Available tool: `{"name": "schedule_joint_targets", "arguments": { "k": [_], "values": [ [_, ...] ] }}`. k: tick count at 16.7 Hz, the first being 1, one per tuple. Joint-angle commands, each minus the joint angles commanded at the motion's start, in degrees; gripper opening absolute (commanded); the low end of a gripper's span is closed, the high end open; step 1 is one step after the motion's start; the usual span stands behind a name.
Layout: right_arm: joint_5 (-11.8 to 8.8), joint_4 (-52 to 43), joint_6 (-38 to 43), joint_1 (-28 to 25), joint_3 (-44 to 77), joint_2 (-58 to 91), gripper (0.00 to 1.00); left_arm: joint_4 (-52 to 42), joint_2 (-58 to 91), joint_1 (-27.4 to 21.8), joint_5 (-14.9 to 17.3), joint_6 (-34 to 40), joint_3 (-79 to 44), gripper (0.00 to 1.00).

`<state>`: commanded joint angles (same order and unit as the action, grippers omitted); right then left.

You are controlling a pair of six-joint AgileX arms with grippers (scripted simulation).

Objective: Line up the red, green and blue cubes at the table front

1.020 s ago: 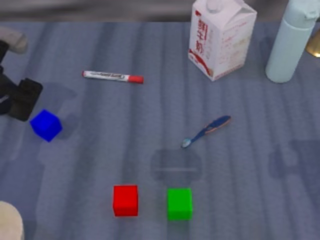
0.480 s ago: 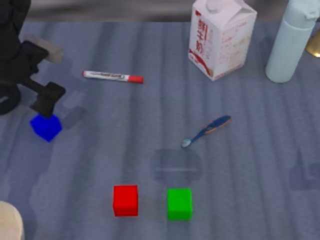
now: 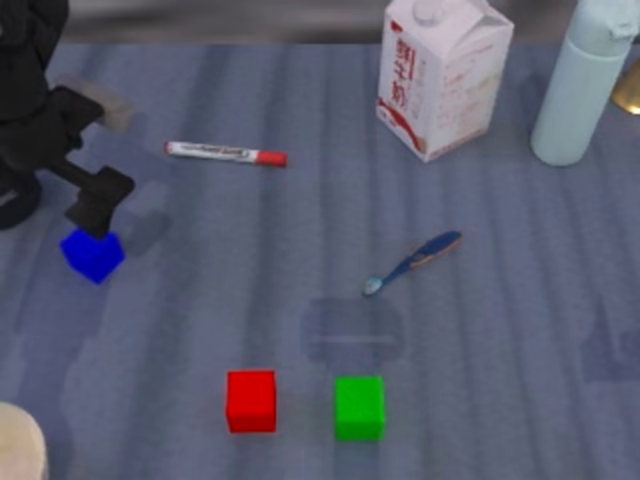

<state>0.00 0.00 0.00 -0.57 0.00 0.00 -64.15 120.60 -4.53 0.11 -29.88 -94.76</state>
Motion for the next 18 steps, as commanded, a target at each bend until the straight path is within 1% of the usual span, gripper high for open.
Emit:
{"name": "schedule_joint_targets", "arguments": {
  "k": [2,6,8,13,18],
  "values": [
    [0.0,0.0,0.0,0.0,0.0,0.0,1.0,2.12,0.8,-0.15,0.02,-0.12,1.53,1.0],
    [0.0,0.0,0.0,0.0,0.0,0.0,1.0,11.43,4.13,-0.18,0.05,-0.13,6.74,1.0],
    [0.0,0.0,0.0,0.0,0.0,0.0,1.0,14.57,5.56,-0.19,0.06,-0.15,8.78,1.0],
    [0.0,0.0,0.0,0.0,0.0,0.0,1.0,15.32,6.0,-0.2,0.07,-0.17,9.31,1.0],
    [0.0,0.0,0.0,0.0,0.0,0.0,1.0,15.32,6.0,-0.2,0.07,-0.17,9.31,0.62]
  ]
}}
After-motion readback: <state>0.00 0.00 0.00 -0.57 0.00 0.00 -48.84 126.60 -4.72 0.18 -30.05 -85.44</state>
